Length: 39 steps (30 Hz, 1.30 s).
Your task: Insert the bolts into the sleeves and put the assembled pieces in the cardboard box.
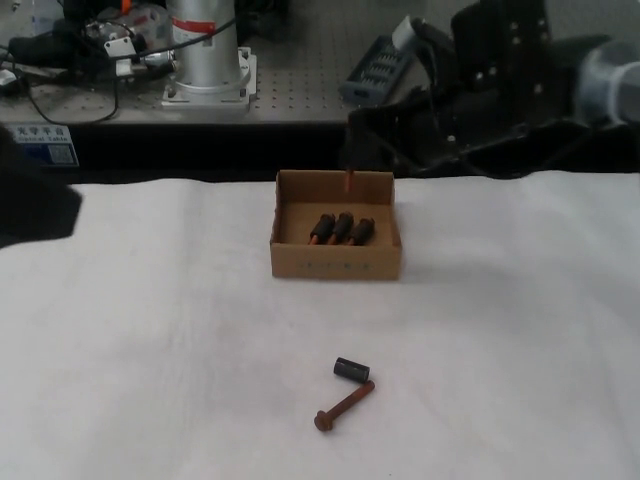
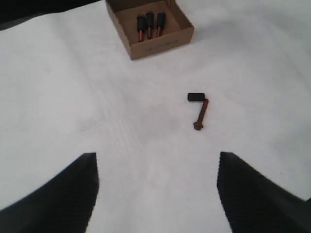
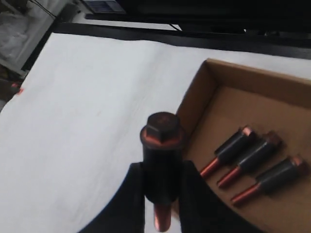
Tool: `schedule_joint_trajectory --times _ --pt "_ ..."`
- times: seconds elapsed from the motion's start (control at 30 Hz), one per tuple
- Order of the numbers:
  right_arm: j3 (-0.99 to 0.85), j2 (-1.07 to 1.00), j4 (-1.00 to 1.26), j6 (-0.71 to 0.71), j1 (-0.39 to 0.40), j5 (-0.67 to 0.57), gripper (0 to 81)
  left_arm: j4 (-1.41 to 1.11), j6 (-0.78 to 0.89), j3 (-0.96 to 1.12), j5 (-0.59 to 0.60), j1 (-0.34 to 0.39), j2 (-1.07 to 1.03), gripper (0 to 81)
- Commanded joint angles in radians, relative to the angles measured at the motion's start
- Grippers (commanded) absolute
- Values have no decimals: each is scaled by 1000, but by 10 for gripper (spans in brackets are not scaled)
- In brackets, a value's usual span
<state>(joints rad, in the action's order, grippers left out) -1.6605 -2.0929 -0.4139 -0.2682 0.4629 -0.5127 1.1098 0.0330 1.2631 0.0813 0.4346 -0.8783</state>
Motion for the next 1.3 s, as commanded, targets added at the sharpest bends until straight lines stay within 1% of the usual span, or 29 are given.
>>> schedule_joint_trajectory --times 0.0,0.07,0.17,0.27,0.37,0.43,0.47,0.5,0.57,0.63,0.67,0.73,0.83,1.0,1.13,1.27 --pt "-133 -105 -54 -25 -11 -14 25 62 19 2 -60 -1 9 504" --pt "-218 -171 -94 -31 -12 -9 25 79 19 2 -74 -1 9 504" --pt "-314 -255 -163 -31 -12 40 25 76 19 2 -81 -1 9 502" --pt "-360 -304 -204 -31 -12 50 25 75 19 2 -81 -1 9 466" --pt "-368 -311 -230 -24 -12 50 24 63 12 2 -81 -1 9 428" --pt "-368 -311 -235 -23 -12 50 14 45 12 2 -81 -1 9 421" --pt "-368 -311 -235 -23 -12 50 62 34 12 2 -81 -1 9 421" --pt "-368 -311 -235 -23 -12 50 126 27 12 2 -81 -1 9 421" --pt "-368 -311 -242 -28 -12 50 286 19 12 2 -81 -1 9 421" --pt "-372 -311 -271 -28 -12 59 378 17 12 2 -81 -1 9 421" --pt "-371 -307 -287 -28 -12 58 381 17 12 2 -81 -1 9 421" --pt "-371 -301 -318 -15 -12 49 359 17 12 2 -81 -1 9 421" --pt "-371 -277 -374 29 -12 2 349 17 12 2 -76 -1 9 421" --pt "-371 -191 -555 191 -12 9 349 14 12 2 -75 -1 9 421" --pt "-365 -103 -691 268 -12 9 349 -13 12 2 -68 -1 9 421" --pt "-365 -17 -802 327 -7 18 349 -51 12 2 3 -1 9 421"
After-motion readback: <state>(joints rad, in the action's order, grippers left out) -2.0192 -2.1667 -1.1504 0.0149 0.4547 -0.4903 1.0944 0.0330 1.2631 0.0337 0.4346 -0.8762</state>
